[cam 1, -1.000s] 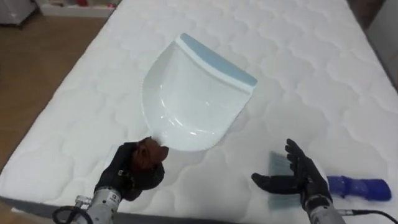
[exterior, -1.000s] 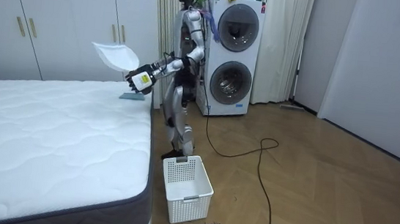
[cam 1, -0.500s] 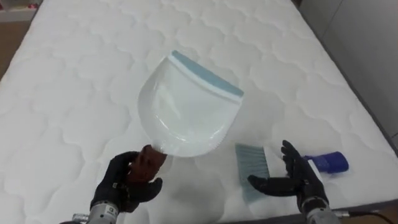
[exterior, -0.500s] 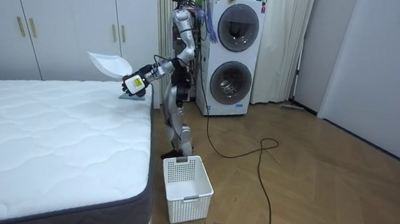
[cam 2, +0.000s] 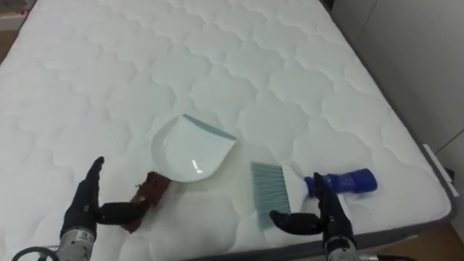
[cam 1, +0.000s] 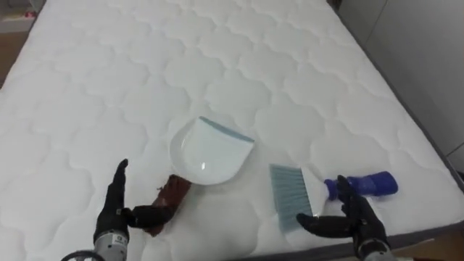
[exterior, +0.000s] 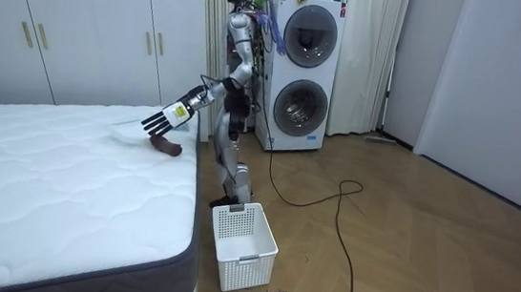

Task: Clean bed

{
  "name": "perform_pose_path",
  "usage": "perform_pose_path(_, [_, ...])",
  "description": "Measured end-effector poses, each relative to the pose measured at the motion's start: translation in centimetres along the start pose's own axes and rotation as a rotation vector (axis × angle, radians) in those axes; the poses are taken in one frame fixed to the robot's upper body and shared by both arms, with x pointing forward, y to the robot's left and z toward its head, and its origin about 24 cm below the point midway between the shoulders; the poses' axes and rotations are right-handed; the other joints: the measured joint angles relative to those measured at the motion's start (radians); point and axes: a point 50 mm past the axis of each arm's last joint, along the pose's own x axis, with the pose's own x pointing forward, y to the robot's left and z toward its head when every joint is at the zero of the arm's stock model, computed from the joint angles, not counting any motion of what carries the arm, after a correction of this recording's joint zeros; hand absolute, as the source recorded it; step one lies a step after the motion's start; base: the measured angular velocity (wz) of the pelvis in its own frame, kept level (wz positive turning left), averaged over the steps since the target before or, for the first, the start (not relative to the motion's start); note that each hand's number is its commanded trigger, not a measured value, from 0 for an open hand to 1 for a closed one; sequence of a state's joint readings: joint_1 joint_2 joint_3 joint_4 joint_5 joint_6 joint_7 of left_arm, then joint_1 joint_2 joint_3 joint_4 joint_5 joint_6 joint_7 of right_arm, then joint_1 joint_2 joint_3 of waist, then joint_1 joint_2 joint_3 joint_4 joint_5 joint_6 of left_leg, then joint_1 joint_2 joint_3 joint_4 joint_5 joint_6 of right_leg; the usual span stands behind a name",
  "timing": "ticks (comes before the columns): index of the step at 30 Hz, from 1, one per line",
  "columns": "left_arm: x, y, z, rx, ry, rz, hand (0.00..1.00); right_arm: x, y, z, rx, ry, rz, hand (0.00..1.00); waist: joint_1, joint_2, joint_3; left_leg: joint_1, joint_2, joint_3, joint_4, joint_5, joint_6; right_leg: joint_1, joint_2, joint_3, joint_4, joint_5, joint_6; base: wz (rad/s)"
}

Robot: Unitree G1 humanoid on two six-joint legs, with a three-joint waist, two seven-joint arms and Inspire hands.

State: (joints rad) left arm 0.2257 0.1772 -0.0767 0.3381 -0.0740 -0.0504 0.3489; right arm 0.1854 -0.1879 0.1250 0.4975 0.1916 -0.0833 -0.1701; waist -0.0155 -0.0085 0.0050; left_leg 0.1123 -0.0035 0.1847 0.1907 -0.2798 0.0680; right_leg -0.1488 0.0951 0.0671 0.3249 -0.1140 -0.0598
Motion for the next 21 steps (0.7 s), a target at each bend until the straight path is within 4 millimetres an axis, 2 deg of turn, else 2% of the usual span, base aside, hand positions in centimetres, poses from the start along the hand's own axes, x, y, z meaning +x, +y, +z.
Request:
perform_pose_path(4, [0.0,1.8,-1.0,-0.033,0.037,0.120,0.00,0.0,-1.3,-0.3,0.047,0.015,-0.073,0.00,0.021,-0.002,-0.0011,0.019,0.008,0.000,0.000,0.000,-0.001,0.029,0.002,-0.019,-0.021,0.002,-0.003,0.00])
perform_pose_path(5, [-0.2,2.6,-1.6,-0.052,0.058,0.169,0.00,-0.2,-2.0,-0.5,0.065,0.020,-0.115,0.00,0.022,-0.001,-0.0043,0.023,0.010,-0.001,-0.001,0.000,-0.001,0.039,0.003,-0.023,-0.034,0.002,-0.003,0.04])
perform_pose_path(7, [-0.6,4.0,-2.8,-0.061,0.097,0.260,0.00,-0.3,-3.3,-1.4,0.085,0.055,-0.194,0.00,0.022,-0.001,-0.0040,0.044,0.014,-0.004,-0.006,0.000,-0.001,0.066,0.003,-0.036,-0.055,0.003,-0.004,0.06])
perform_pose_path(9, [-1.3,6.2,-5.0,-0.086,0.200,0.399,0.00,-0.9,-4.5,-3.3,0.100,0.133,-0.269,0.00,0.035,-0.005,-0.0052,0.075,0.019,-0.004,-0.016,0.000,-0.001,0.097,0.008,-0.039,-0.075,0.003,-0.005,-0.03])
perform_pose_path(10, [-1.7,6.6,-5.7,-0.091,0.232,0.430,0.00,-1.2,-4.8,-3.8,0.098,0.155,-0.284,0.00,0.039,-0.004,-0.0063,0.080,0.019,-0.004,-0.022,0.000,-0.002,0.100,0.010,-0.039,-0.077,0.003,-0.005,-0.07])
perform_pose_path(15, [-5.5,9.5,-11.2,-0.052,0.490,0.597,0.00,-4.3,-7.1,-9.9,0.105,0.446,-0.407,0.00,0.051,-0.014,-0.0076,0.090,0.021,-0.005,-0.030,-0.003,-0.007,0.111,0.012,-0.043,-0.085,0.002,-0.005,-0.02])
perform_pose_path(19, [-7.2,10.2,-13.1,-0.059,0.602,0.650,0.00,-6.6,-7.4,-13.0,0.106,0.620,-0.441,0.00,0.038,-0.016,-0.0063,0.099,0.021,-0.039,-0.044,-0.006,-0.005,0.131,0.009,-0.066,-0.090,0.002,-0.005,0.18])
perform_pose_path(21, [-8.1,10.2,-14.1,-0.039,0.661,0.660,0.00,-7.8,-7.3,-14.4,0.088,0.710,-0.439,0.00,0.043,-0.010,-0.0050,0.108,0.022,-0.048,-0.060,-0.013,-0.006,0.136,0.011,-0.069,-0.085,0.002,-0.005,0.10])
